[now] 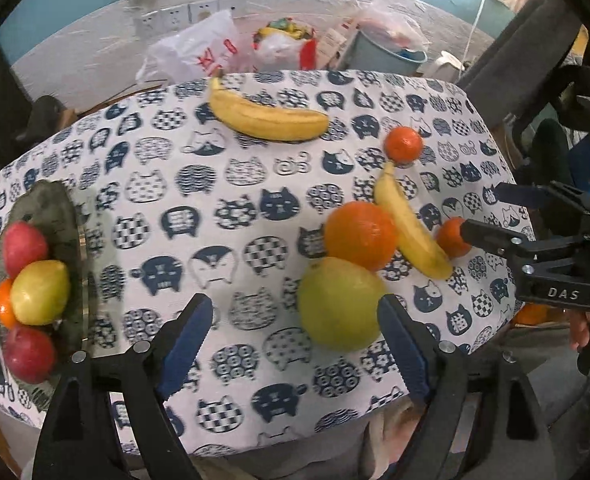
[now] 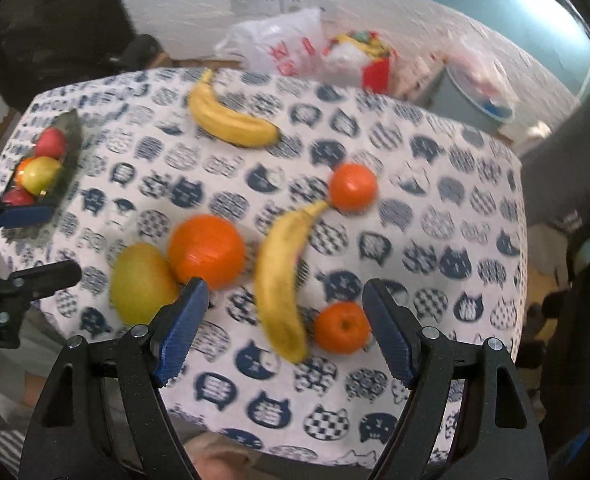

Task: Organize fruits
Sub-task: 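Move both tools away from the plate toward the loose fruit, then grasp a large green-brown pear with the left tool while the right grasps a mandarin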

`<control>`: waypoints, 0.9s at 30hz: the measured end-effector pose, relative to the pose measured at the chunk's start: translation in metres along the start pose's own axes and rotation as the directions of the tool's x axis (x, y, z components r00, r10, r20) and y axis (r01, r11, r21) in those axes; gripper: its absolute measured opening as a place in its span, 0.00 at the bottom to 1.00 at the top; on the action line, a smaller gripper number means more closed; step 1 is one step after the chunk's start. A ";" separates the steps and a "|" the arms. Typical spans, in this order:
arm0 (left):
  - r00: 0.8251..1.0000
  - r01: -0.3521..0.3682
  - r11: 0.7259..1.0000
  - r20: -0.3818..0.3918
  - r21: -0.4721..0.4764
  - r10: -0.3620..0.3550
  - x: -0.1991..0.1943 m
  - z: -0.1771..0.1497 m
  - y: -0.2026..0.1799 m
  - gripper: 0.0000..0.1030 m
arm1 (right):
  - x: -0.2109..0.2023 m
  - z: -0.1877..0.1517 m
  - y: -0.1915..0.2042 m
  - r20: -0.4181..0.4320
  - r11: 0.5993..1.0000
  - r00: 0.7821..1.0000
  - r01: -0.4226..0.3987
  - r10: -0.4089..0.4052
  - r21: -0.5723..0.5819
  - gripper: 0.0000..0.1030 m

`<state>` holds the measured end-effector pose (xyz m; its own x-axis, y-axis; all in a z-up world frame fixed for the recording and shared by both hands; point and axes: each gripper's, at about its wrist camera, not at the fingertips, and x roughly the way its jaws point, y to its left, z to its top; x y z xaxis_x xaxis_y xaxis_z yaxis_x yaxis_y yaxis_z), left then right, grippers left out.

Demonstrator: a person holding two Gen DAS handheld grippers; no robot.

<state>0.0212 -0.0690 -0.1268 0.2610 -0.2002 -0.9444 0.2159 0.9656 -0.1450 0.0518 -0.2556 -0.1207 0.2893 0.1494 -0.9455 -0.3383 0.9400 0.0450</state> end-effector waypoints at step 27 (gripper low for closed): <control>0.986 0.011 0.997 -0.168 0.071 0.001 0.090 0.002 -0.042 0.85 | 0.068 -0.034 -0.061 -0.150 0.983 0.987 -0.022 0.050 0.182 0.68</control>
<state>0.0379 -0.1280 -0.2051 0.0998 -0.1687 -0.9806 0.2852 0.9490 -0.1342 0.0621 -0.3134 -0.1985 0.1342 0.1484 -0.9798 -0.1764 0.9765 0.1237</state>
